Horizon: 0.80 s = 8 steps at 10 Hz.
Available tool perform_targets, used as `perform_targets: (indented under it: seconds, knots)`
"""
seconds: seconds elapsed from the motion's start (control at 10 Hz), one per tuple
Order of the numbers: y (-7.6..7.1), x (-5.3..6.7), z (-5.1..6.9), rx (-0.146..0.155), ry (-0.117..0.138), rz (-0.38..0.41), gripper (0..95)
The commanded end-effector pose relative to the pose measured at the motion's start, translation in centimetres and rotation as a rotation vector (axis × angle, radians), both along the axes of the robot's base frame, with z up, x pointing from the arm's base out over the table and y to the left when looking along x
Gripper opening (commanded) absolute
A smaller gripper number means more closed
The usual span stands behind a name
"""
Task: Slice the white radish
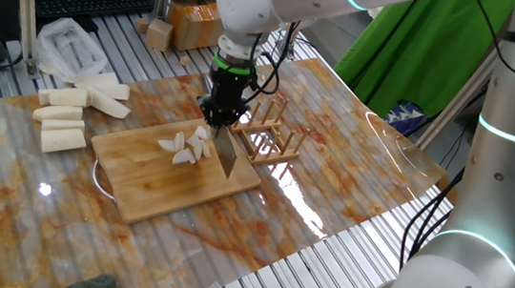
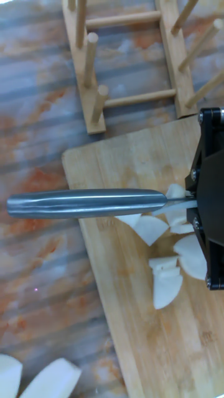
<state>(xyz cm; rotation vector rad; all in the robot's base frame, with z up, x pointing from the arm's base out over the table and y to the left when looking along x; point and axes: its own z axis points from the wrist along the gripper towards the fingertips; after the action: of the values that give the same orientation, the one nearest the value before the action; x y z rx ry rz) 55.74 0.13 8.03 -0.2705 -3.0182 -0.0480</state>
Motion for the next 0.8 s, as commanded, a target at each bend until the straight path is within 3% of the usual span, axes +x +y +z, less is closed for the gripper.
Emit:
perform_targets:
  seconds: [0.1,0.2,0.3,0.4,0.8]
  knots:
    - [0.5,0.3,0.5,-0.092,-0.001,0.058,0.0]
    - [0.6,0.5,0.7,-0.018,0.002,0.016,0.0]
    - [0.6,0.5,0.7,-0.001,0.002,0.005,0.0]
    - [0.6,0.5,0.7,-0.016,0.000,0.011,0.0]
    - [0.3,1.9,1.1,0.005,0.002,-0.021,0.0]
